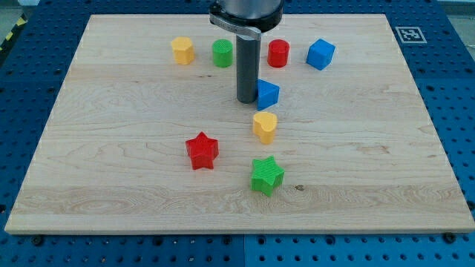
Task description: Move the red star closer to the green star
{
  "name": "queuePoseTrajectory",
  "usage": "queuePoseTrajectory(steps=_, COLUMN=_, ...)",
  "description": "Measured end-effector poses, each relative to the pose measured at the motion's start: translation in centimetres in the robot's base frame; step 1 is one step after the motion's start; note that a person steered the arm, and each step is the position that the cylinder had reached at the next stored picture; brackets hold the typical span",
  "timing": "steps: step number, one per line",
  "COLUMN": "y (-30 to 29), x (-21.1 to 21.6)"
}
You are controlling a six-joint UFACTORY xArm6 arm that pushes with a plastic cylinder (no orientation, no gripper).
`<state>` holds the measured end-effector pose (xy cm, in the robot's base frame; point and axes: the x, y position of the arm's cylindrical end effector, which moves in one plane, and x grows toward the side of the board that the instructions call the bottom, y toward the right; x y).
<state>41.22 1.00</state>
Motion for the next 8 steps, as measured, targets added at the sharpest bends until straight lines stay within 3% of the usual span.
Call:
queuePoseTrajectory(steps=1, y=-0.5, x=0.0)
queuePoseTrajectory(steps=3, y=-2.2, x=6.5)
queuePoseTrajectory(steps=8, y=-11.6, x=7.8)
